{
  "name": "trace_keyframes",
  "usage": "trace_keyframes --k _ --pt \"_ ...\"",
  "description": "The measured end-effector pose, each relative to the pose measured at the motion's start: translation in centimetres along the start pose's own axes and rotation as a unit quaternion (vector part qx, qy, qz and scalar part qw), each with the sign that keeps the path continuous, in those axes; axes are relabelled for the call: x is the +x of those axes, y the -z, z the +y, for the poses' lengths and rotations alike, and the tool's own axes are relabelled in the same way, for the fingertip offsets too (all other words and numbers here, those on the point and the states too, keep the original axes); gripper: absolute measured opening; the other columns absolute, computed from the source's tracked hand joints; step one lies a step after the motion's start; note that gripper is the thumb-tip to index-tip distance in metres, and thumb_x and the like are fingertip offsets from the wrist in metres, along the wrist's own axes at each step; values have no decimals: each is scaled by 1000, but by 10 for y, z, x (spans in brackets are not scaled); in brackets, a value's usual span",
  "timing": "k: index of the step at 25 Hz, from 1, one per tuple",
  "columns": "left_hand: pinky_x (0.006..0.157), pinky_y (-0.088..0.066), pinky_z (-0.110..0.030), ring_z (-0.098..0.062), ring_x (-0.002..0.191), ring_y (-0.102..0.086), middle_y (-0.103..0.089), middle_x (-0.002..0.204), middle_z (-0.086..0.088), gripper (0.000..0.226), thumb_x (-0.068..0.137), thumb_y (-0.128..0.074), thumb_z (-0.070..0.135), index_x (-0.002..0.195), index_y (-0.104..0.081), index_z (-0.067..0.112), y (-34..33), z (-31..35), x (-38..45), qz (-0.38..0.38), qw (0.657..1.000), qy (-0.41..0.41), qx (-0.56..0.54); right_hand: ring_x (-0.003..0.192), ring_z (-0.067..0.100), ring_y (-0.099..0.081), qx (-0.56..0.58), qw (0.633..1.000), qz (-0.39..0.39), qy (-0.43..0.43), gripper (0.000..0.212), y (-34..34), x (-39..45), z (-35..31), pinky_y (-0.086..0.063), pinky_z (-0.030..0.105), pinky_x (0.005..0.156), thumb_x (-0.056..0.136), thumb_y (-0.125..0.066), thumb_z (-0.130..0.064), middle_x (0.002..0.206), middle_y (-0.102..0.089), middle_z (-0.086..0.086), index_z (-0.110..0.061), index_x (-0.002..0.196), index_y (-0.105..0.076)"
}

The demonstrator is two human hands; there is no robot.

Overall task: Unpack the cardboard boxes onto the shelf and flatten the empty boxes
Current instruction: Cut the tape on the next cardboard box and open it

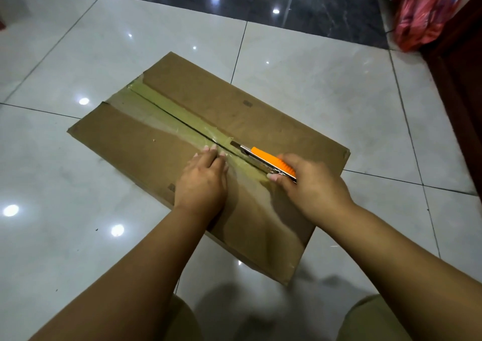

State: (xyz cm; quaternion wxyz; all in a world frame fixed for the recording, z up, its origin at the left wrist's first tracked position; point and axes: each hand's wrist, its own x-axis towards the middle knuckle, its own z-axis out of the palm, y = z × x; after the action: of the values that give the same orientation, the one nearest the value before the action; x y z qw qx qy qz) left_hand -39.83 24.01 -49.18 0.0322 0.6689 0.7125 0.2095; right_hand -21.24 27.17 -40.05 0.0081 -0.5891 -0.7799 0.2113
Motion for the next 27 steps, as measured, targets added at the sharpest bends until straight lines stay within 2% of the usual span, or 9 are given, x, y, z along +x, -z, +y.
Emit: trace_keyframes --k 4,8,16,22,27 --pt "87 -51 -50 -38 107 -64 -68 112 -20 39 89 -41 21 105 -70 1 -1 -2 1 -2 1000 4 1 100 25 -58 17 999 -23 41 40 -3 13 -4 -52 39 81 95 -52 -45 114 -65 2 -31 133 -52" --pt "81 -54 -46 -36 102 -66 -70 105 -18 36 87 -44 19 99 -72 1 -2 -1 3 12 1000 1 10 92 25 -58 -5 998 -20 57 35 0 25 -6 -52 39 76 94 -53 -47 104 -66 4 -29 124 -57" --pt "84 -55 -47 -35 107 -64 -69 109 -17 39 90 -40 23 102 -71 3 -6 -3 4 9 1000 19 6 87 24 -57 -38 997 -37 62 31 8 33 -17 -51 38 72 94 -52 -48 96 -64 4 -27 116 -59" --pt "82 -56 -46 -35 106 -65 -69 107 -16 38 88 -41 22 101 -71 3 -7 -3 3 15 1000 18 8 88 26 -57 -85 994 -38 63 29 11 29 -24 -41 31 63 95 -50 -48 94 -62 4 -26 113 -58" --pt "84 -55 -48 -36 106 -64 -69 108 -17 39 89 -40 23 103 -71 2 -5 -3 2 16 1000 14 5 77 24 -50 -119 991 -43 41 27 11 25 -25 -30 28 52 96 -49 -48 78 -49 0 -24 107 -57"
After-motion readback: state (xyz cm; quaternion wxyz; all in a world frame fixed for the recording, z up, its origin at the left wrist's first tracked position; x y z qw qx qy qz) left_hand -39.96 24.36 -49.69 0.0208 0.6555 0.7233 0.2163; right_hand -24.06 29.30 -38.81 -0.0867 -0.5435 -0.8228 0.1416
